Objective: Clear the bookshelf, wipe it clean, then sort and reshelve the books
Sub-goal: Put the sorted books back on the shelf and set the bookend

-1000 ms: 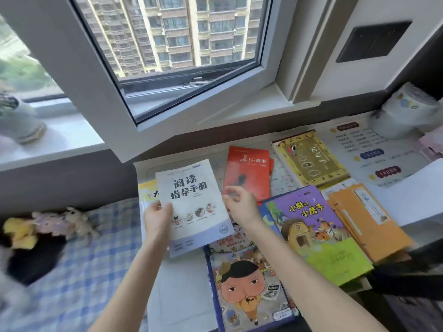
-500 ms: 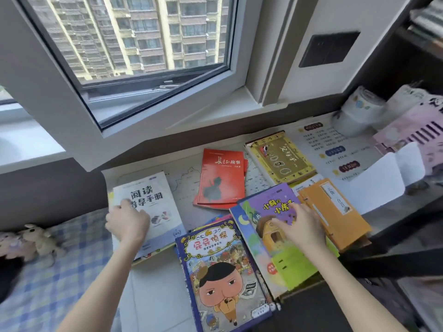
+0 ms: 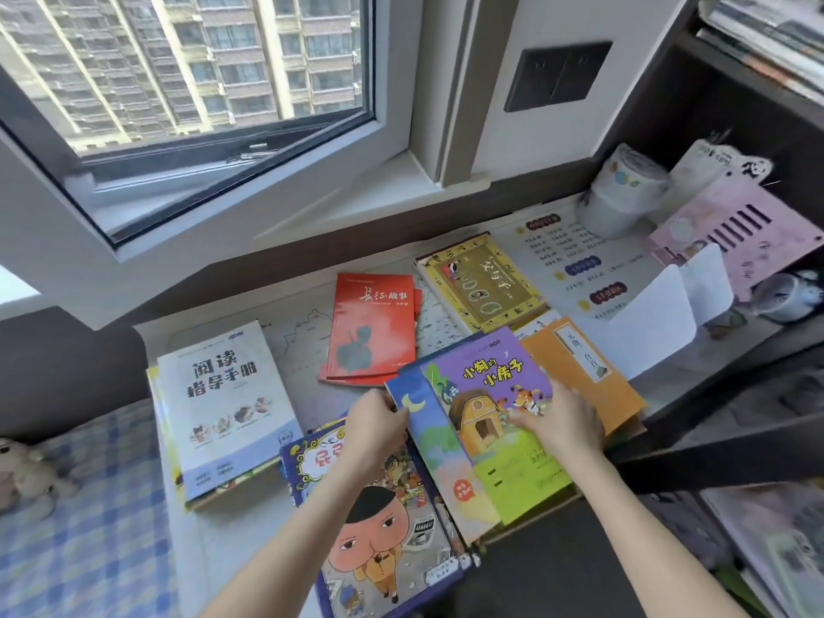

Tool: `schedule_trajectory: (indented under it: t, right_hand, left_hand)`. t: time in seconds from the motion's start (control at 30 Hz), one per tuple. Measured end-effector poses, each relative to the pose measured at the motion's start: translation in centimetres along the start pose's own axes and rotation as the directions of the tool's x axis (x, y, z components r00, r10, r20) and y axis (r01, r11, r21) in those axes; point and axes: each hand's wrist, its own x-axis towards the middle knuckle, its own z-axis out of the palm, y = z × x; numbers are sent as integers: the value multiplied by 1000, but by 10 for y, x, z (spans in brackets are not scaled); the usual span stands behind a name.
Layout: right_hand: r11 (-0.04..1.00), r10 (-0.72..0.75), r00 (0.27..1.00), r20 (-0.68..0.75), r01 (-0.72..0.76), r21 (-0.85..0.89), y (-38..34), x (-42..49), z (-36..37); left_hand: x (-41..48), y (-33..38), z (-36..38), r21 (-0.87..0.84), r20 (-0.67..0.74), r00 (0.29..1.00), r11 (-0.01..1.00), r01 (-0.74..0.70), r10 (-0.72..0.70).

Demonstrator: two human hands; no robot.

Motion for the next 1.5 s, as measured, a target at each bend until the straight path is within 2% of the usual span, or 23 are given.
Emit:
schedule_trajectory:
  t: [0.1, 0.2, 0.27, 0.33, 0.37, 0.43, 0.53, 0.6, 0.63, 0.7, 0.77, 0.83, 0.87, 0.93, 1.0, 1.03, 1.1, 1.17, 1.23, 1.3, 1.33, 1.43, 1.5]
  right_hand:
    - [969, -10, 989, -146, 46, 243, 12, 6, -16]
    - [854, -73, 964, -255, 193, 484, 27, 15, -34]
    - [740, -110, 968, -227, 232, 631, 28, 19, -42]
    - [659, -136, 985, -107, 170, 732, 19, 15, -37]
    - [655, -148, 988, -36, 125, 745, 15, 12, -27]
    - [719, -135, 989, 56, 59, 692, 10, 1, 0]
    - [843, -129, 991, 29, 94, 529, 14, -9, 29]
    - [884, -141, 990, -28, 139, 447, 10, -13, 26]
    - [902, -154, 987, -44, 159, 402, 7, -14, 23]
    - [900, -163, 984, -72, 178, 399, 2, -13, 18]
    - [808, -120, 992, 29, 80, 584, -3, -10, 7]
    - [590, -124, 974, 191, -83, 803, -7, -8, -16]
    - [518, -186, 960, 210, -86, 851, -11, -8, -30]
    - [443, -301, 949, 97, 49, 895, -18, -8, -56]
    - [394, -276, 954, -114, 221, 892, -30, -10, -83]
    - [437, -231, 942, -242, 323, 839, -33, -10, -93]
    - [603, -193, 830, -523, 521, 605, -38, -14, -114]
    - [681, -193, 717, -670, 589, 435, -35, -18, -133]
    - [661, -191, 711, -677, 603, 447, -27, -16, -145]
    - [620, -177, 782, -598, 560, 549, -17, -8, -147]
    - [611, -167, 816, -554, 526, 592, -11, -4, -145]
    - [621, -163, 885, -437, 436, 652, 3, 4, -132]
    - [589, -185, 929, -319, 365, 721, 8, 6, -120]
  left_hand:
    - [-3, 2, 1, -96, 17, 999, 994, 47, -45]
    - [-4, 8, 2, -159, 30, 995, 982, 102, -99]
    - [-6, 14, 5, -229, 4, 995, 968, 100, -102]
    - [-11, 20, 12, -337, -21, 996, 938, 76, -88]
    - [-15, 22, 17, -380, -31, 995, 922, 78, -97]
    - [-20, 22, 27, -487, -38, 995, 871, 66, -97]
    - [-29, 25, 29, -718, 80, 992, 685, 125, -97]
    - [-32, 28, 29, -776, 180, 978, 595, 208, -107]
    - [-34, 31, 28, -766, 181, 977, 608, 209, -108]
    - [-39, 39, 27, -728, 75, 993, 675, 120, -95]
    - [-44, 49, 25, -750, 22, 999, 660, 48, -49]
    - [-46, 65, 17, -836, 52, 998, 549, 27, 30]
    - [-44, 76, 10, -868, 67, 995, 496, 23, 72]
    - [-33, 100, -6, -895, 110, 986, 444, 43, 125]
    - [-16, 119, -25, -872, 116, 977, 490, 15, 177]
    - [-6, 122, -31, -827, 87, 978, 561, -35, 189]
    - [14, 114, -38, -590, -10, 984, 794, -147, 175]
    - [20, 97, -37, -240, -94, 991, 963, -119, 99]
    - [22, 74, -27, 16, -41, 998, 998, -53, 54]
    - [23, 56, -13, 230, 60, 998, 972, -49, 36]
    - [26, 49, -8, 271, 91, 995, 960, -64, 41]
    - [33, 39, -1, 219, 72, 997, 974, -53, 38]
    - [32, 40, -1, 110, -11, 999, 993, -45, 47]
